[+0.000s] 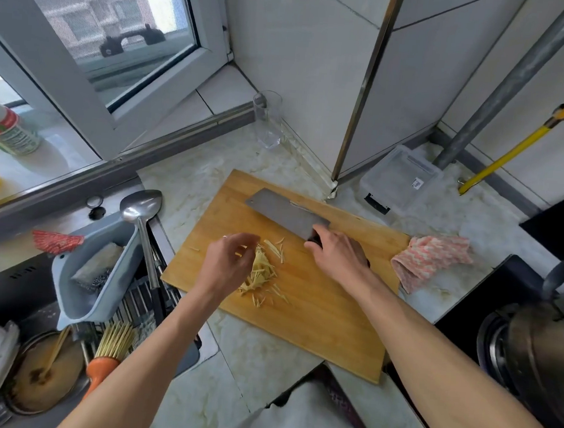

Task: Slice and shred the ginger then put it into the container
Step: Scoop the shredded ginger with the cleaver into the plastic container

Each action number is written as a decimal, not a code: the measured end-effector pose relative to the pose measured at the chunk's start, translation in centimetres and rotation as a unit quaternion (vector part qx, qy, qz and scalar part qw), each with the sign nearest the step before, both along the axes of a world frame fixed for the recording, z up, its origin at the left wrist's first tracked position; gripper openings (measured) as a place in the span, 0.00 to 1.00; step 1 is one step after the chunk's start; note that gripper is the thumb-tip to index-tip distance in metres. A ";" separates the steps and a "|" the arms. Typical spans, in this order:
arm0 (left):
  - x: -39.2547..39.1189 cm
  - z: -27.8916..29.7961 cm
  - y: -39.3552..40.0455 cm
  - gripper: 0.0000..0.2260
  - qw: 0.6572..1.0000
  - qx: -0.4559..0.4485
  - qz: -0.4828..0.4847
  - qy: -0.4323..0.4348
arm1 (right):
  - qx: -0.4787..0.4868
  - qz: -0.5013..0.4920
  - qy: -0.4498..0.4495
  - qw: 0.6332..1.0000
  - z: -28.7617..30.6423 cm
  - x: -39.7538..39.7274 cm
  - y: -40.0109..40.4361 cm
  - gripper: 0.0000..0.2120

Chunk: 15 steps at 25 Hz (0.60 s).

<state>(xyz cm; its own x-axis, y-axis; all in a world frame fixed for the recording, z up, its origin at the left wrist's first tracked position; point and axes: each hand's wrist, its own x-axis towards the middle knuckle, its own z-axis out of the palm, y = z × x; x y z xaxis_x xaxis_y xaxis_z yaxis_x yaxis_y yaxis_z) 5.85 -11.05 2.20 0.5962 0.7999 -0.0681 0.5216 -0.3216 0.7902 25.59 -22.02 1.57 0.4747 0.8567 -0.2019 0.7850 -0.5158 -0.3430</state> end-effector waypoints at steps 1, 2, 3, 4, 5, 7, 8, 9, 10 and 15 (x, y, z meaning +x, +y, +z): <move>0.2 0.0 0.3 0.12 1.000 -0.001 0.001 0.000 | -0.003 0.006 0.003 1.000 -0.1 0.2 0.8 0.15; 0.3 0.0 0.5 0.12 1.000 -0.001 0.002 0.001 | -0.010 0.011 0.008 1.000 -0.2 0.4 1.5 0.15; 0.4 0.0 0.8 0.11 1.000 0.001 0.003 0.002 | -0.015 0.020 0.010 1.000 -0.2 0.7 2.3 0.15; 0.5 -0.1 1.0 0.11 1.000 0.001 0.003 0.004 | -0.023 0.028 0.009 0.999 -0.3 1.0 2.9 0.15; 0.7 -0.2 1.1 0.11 1.000 0.000 0.002 0.006 | -0.030 0.038 0.005 0.999 -0.4 1.3 3.5 0.15; 0.8 -0.2 1.2 0.11 1.000 -0.002 0.001 0.010 | -0.042 0.053 -0.015 0.998 -0.4 2.0 4.3 0.13; 0.9 -0.2 1.2 0.11 1.000 -0.006 0.002 0.010 | -0.044 0.056 -0.024 0.997 -0.5 2.4 4.6 0.12; 1.1 -0.2 1.2 0.11 1.000 -0.010 0.001 0.007 | -0.044 0.057 -0.027 0.997 -0.7 2.7 4.7 0.10; 1.3 -0.1 1.1 0.11 1.000 -0.013 0.001 0.005 | -0.046 0.057 -0.024 0.997 -0.9 3.1 4.7 0.10; 3.3 0.6 0.6 0.11 0.999 -0.026 0.007 -0.020 | 0.008 0.037 0.034 0.999 0.1 4.3 2.8 0.14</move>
